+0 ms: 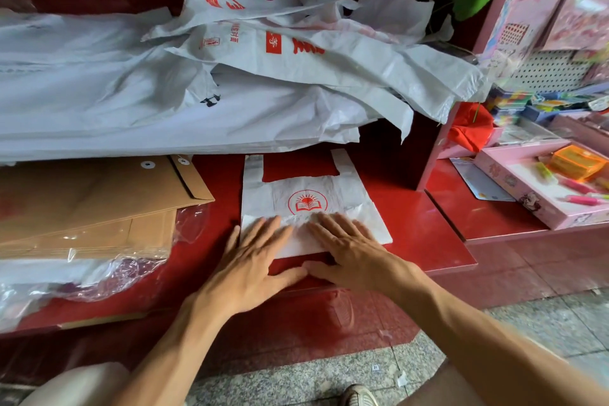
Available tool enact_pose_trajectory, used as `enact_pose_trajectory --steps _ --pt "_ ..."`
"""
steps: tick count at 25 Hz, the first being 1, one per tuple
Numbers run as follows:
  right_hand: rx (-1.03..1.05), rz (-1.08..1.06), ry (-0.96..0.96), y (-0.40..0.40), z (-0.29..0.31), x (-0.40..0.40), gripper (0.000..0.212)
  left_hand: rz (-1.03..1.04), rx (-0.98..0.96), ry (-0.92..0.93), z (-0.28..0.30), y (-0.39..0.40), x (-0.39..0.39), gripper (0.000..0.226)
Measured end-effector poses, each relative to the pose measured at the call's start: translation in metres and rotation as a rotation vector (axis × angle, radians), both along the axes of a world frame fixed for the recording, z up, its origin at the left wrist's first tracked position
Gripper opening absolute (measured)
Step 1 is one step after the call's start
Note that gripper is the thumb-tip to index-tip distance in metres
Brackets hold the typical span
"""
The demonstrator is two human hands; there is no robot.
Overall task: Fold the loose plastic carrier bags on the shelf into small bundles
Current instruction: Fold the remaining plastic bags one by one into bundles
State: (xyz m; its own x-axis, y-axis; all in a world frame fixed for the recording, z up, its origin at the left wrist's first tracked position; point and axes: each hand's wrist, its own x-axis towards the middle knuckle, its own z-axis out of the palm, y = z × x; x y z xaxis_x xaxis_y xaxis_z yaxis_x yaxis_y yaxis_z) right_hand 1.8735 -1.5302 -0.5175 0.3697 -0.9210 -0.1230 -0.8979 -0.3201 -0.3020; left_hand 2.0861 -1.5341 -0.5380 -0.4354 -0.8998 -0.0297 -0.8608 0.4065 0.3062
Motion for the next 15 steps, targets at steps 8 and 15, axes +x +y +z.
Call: enact_pose_trajectory --steps 8,15 --pt "-0.19 0.146 0.205 0.028 0.016 -0.019 0.076 -0.067 -0.147 -0.119 0.013 0.027 0.035 0.088" --pt "-0.005 -0.147 -0.402 0.003 0.034 -0.061 0.017 0.25 0.044 0.364 0.028 0.027 0.052 0.026"
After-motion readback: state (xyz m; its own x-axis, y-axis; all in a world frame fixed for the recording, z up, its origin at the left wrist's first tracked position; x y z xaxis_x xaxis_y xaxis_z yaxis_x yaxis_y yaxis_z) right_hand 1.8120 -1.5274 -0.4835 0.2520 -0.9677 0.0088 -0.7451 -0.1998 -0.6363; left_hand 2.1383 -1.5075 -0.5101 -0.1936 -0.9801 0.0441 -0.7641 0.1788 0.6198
